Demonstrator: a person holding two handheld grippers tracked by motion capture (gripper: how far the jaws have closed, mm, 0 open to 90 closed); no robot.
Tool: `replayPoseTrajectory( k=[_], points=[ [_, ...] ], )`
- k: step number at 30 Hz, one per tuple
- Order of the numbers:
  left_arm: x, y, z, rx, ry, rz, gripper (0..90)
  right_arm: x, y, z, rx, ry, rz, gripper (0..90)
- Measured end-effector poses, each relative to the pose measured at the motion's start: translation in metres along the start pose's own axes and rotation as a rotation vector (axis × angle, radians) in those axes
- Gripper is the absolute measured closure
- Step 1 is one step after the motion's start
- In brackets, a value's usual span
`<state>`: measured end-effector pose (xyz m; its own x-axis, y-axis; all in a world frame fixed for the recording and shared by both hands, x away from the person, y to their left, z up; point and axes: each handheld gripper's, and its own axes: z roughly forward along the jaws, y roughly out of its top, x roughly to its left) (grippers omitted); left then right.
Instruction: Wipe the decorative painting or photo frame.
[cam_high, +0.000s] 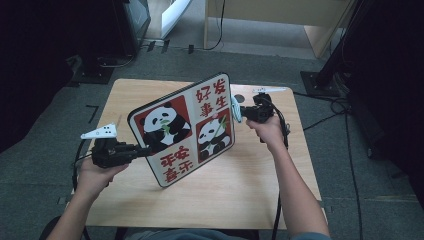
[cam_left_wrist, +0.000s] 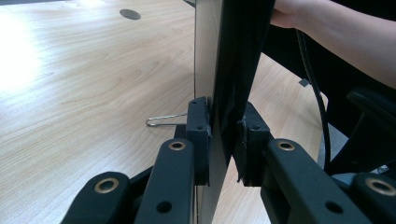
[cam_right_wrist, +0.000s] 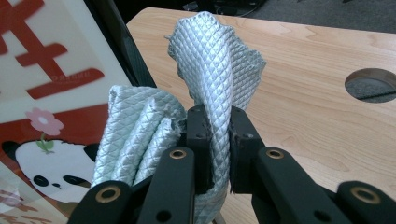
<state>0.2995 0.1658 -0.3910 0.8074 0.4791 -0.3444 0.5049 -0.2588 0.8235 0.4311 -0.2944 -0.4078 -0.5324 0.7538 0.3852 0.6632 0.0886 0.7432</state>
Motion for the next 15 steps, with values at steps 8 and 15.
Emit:
replayPoseTrajectory(
  k=[8, 15],
  points=[
    [0.0, 0.0, 0.0, -0.005, 0.002, -0.002, 78.9, -0.004, -0.013, 0.002, 0.006, -0.004, 0.015, 81.9],
    [0.0, 0.0, 0.0, -0.005, 0.0, -0.002, 78.9, -0.007, -0.023, 0.005, 0.016, -0.016, 0.025, 81.9]
  ],
)
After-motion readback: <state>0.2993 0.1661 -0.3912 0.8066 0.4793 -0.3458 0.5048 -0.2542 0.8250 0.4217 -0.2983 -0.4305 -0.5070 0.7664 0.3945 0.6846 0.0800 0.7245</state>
